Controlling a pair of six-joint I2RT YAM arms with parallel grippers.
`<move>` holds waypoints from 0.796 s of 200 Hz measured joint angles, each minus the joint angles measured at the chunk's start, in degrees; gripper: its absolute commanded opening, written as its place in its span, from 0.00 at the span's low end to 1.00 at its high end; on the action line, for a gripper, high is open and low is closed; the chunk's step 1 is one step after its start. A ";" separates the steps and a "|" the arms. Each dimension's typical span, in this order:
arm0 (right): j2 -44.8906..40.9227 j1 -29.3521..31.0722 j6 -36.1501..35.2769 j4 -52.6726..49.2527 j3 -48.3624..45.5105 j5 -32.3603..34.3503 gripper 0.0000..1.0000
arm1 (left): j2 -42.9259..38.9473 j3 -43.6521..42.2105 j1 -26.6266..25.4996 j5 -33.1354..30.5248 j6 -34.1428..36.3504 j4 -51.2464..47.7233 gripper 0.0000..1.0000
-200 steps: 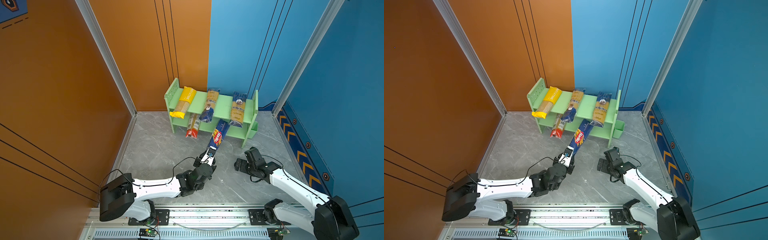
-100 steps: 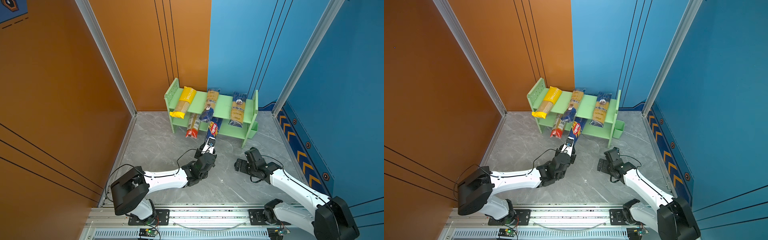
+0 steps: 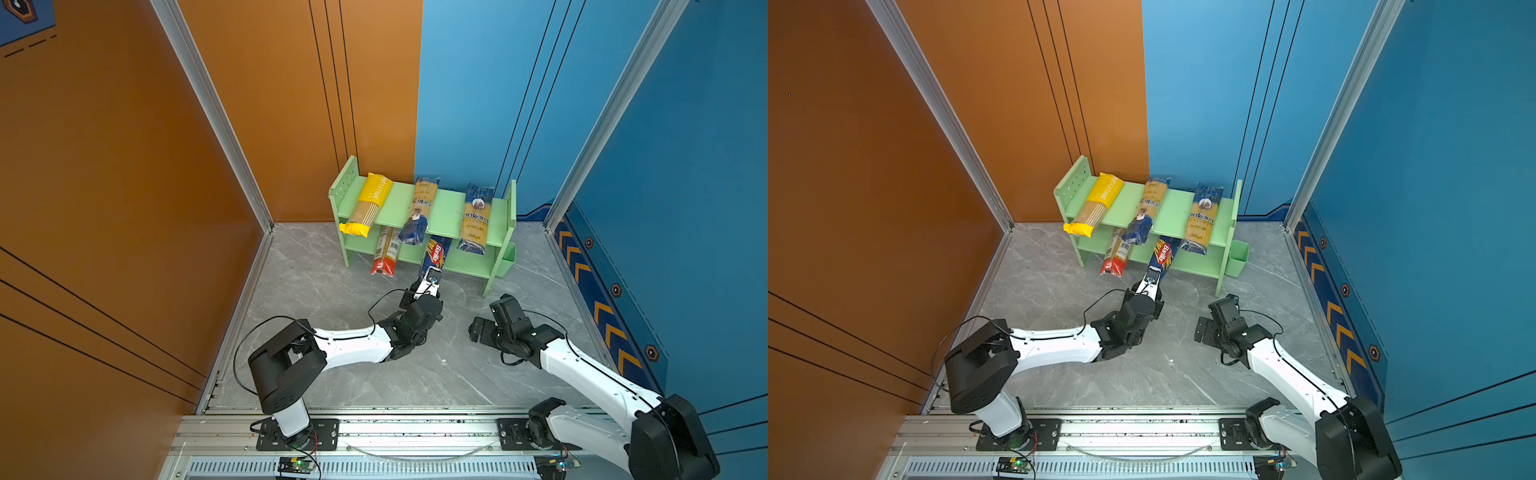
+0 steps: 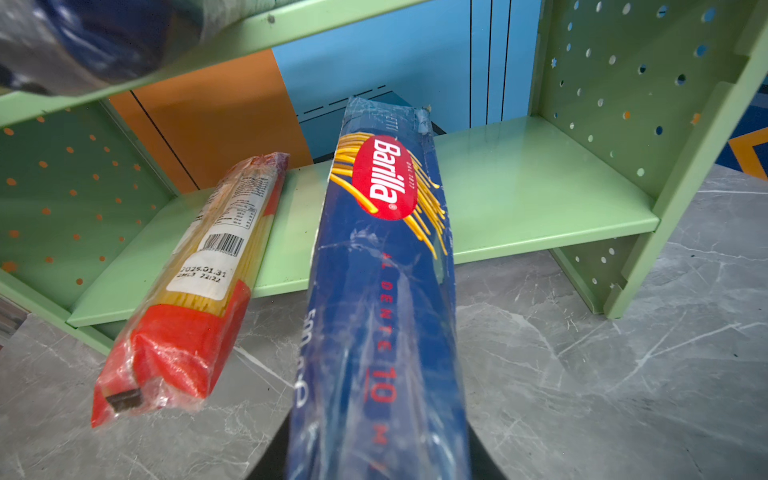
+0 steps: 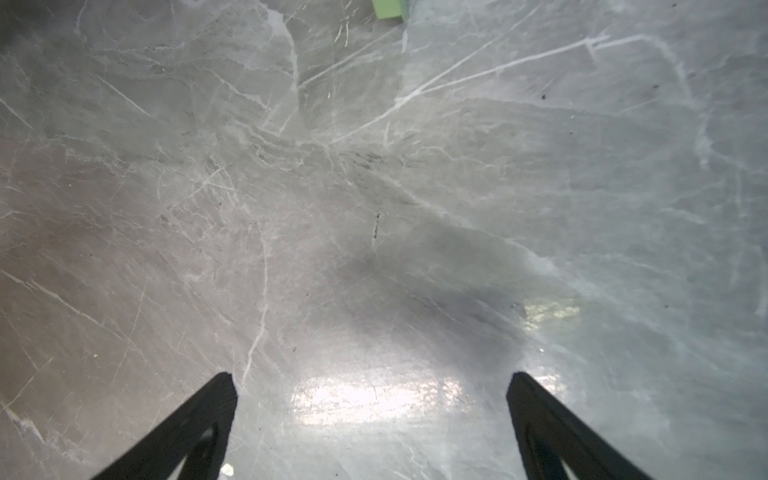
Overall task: Place and organize the pasta boxes and bags onto the shelf
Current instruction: 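Push the Barilla box onto the lower tier beside the red-topped bag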
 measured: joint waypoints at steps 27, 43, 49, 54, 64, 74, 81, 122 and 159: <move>-0.13 0.00 -0.02 0.00 0.00 0.00 1.00 | 2.45 2.03 1.31 0.61 0.02 0.81 0.00; -0.13 0.00 -0.02 -0.02 0.00 0.00 1.00 | 3.78 3.19 1.53 0.59 0.22 1.22 0.00; -0.13 0.00 -0.02 0.00 0.02 0.00 1.00 | 4.15 3.52 1.62 0.57 0.31 1.49 0.00; -0.13 0.00 -0.02 0.00 0.00 0.00 1.00 | 4.59 3.74 1.70 0.57 0.46 2.08 0.00; -0.13 0.00 -0.02 -0.02 0.00 0.00 1.00 | 5.53 3.98 1.73 0.55 0.94 3.78 0.00; -0.13 0.00 -0.02 -0.02 0.00 0.00 1.00 | 6.43 4.20 1.73 0.55 1.40 5.05 0.00; -0.13 0.00 -0.04 -0.02 0.00 0.00 1.00 | 7.02 4.37 1.73 0.55 1.79 5.79 0.00; -0.68 0.00 -0.04 -0.02 -0.09 0.00 1.00 | 9.88 5.51 1.73 0.50 3.43 7.87 0.00; -1.36 -0.02 -0.04 -0.04 -0.66 0.00 1.00 | 10.91 6.69 1.73 0.35 4.50 8.15 0.00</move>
